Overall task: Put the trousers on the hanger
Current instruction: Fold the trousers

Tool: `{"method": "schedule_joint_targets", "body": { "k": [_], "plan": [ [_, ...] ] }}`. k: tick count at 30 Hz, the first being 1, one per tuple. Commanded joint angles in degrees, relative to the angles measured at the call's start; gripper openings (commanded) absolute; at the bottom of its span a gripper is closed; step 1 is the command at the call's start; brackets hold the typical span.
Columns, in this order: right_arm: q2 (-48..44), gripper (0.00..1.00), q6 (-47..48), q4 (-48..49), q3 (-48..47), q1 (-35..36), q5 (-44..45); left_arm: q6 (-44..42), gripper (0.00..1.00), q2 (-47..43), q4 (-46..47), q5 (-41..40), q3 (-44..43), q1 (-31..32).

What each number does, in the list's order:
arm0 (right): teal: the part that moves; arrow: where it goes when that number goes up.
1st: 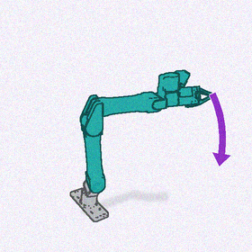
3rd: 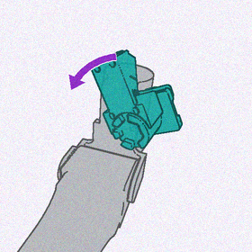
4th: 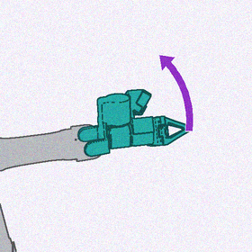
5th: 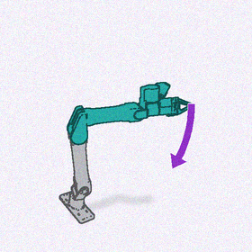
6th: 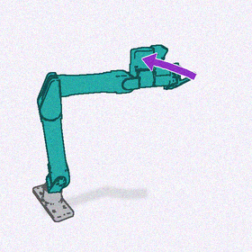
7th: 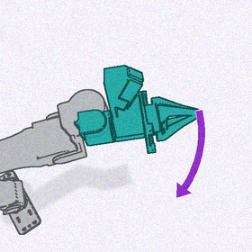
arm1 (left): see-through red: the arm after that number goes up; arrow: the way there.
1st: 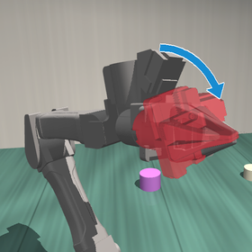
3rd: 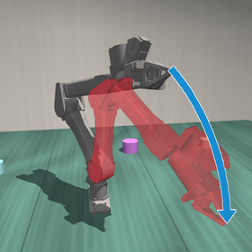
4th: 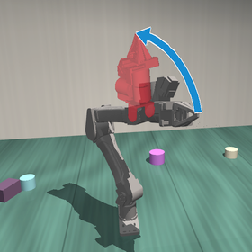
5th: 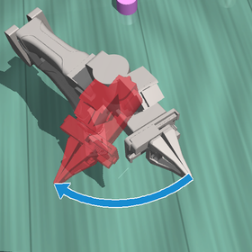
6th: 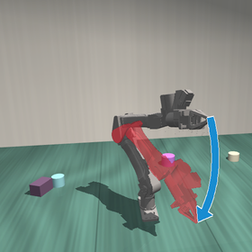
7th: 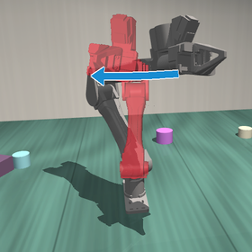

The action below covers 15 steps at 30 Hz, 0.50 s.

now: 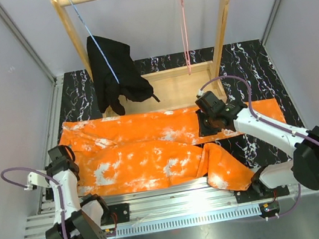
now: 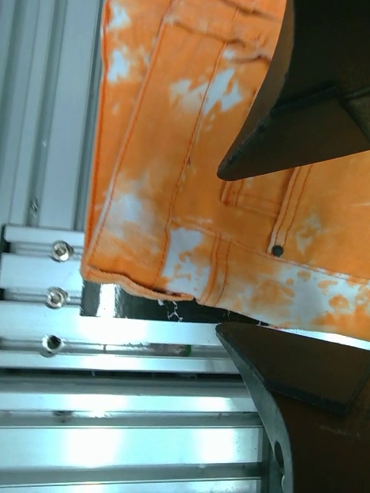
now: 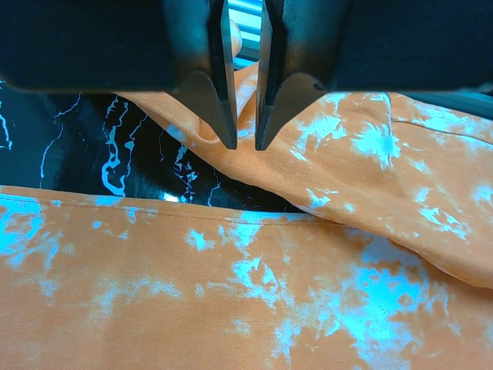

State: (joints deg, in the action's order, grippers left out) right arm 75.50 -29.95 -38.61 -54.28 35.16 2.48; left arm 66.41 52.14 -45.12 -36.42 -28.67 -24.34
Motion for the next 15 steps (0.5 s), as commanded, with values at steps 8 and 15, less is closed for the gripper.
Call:
{"method": "schedule_joint_targets", "body": {
  "k": [8, 15],
  "plan": [
    [-1.5, 0.22, -0.8, 0.9, -0.7, 0.6, 1.8, 3.1, 0.84, 4.9, 3.4, -0.7, -0.2, -1.0],
    [-3.3, 0.22, -0.9, 0.1, -1.2, 0.6, 2.7, 2.8, 0.82, 14.7, 0.7, -0.4, -5.7, -1.9]
  ]
}}
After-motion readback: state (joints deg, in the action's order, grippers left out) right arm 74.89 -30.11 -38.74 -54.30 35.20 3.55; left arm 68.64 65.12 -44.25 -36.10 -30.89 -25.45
